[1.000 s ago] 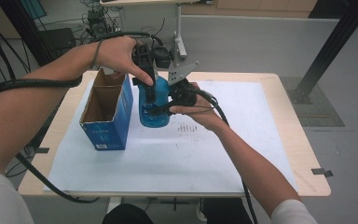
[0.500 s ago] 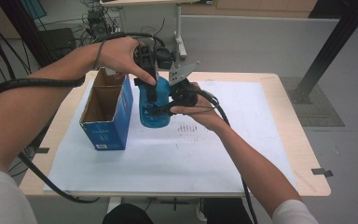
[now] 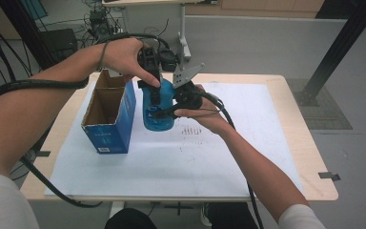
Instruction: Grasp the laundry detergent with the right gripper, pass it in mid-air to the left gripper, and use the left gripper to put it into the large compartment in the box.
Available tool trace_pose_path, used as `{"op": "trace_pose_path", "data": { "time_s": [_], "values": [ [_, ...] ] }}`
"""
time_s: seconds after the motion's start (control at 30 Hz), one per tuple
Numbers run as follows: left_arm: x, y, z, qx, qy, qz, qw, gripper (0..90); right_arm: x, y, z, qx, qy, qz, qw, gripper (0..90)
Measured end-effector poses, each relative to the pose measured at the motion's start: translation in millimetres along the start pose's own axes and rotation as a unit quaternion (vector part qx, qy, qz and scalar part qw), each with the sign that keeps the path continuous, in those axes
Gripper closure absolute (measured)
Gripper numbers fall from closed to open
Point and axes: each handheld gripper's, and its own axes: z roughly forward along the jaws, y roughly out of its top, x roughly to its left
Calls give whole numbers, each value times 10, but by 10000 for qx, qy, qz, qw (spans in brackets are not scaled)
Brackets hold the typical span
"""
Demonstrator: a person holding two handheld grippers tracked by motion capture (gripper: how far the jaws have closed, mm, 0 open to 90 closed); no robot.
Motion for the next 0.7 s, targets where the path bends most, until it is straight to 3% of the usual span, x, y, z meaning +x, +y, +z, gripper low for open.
{"op": "trace_pose_path", "data": {
  "time_s": [0.7],
  "values": [
    [-1,-10,22,-14,-30,-16,10000,374,2,-9,14,25,52,8,10000,437]
  ]
}}
